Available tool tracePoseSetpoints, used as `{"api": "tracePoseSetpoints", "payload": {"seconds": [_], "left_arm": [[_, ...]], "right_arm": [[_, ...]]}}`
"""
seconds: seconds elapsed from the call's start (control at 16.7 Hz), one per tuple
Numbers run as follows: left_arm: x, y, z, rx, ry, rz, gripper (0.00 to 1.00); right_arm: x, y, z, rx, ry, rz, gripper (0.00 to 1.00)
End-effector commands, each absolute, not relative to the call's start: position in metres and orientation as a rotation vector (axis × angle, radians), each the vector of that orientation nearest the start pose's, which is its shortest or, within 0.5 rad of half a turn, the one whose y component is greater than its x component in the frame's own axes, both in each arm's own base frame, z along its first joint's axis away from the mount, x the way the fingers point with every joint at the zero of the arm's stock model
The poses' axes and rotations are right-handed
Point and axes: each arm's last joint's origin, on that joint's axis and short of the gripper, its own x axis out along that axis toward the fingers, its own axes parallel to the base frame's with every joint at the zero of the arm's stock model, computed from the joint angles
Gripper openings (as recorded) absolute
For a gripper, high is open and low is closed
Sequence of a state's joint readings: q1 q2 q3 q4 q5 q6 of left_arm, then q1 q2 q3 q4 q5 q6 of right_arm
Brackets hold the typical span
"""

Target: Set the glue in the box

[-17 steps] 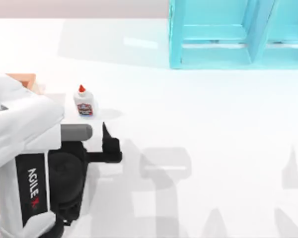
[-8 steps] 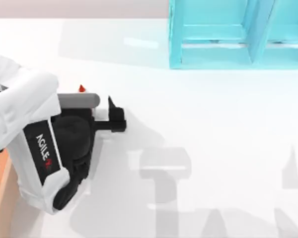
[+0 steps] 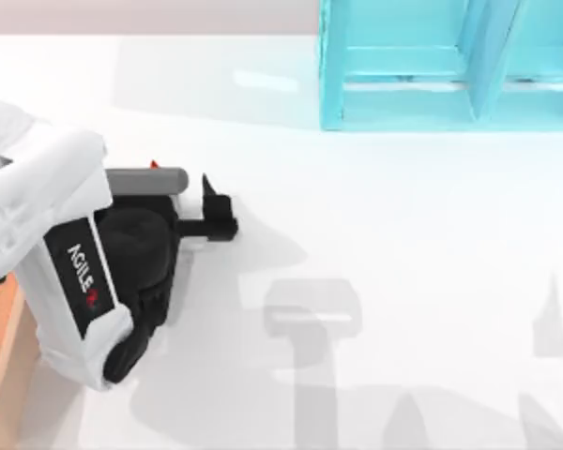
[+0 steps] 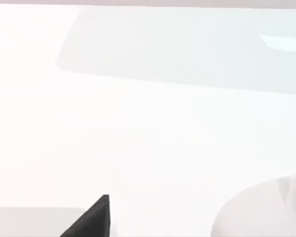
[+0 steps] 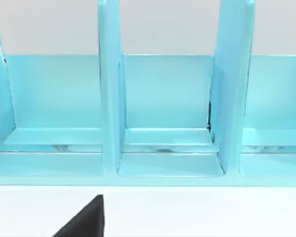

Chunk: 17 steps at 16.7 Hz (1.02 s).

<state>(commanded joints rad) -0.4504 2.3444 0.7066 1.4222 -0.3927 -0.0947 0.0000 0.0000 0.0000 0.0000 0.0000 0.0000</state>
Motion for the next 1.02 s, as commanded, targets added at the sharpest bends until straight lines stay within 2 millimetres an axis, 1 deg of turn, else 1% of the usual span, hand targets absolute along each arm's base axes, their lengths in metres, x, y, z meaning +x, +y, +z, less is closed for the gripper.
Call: {"api": "tracePoseSetpoints", "payload": {"seconds": [0.66, 0.72, 1.02], "left_arm": [[0.3184, -0.1378, 0.0187, -0.016, 0.202, -0.022, 0.02], [0.3184, -0.1378, 0.0187, -0.016, 0.202, -0.022, 0.0], [0.3184, -0.1378, 0.0187, -0.016, 0.202, -0.022, 0.0]], "right_arm": [[0.1057, -0.0012, 0.16, 0.0, 0.0, 0.0, 1.0], [0.1057, -0.0012, 0.16, 0.0, 0.0, 0.0, 1.0], [0.1057, -0.0012, 0.16, 0.0, 0.0, 0.0, 1.0]]}}
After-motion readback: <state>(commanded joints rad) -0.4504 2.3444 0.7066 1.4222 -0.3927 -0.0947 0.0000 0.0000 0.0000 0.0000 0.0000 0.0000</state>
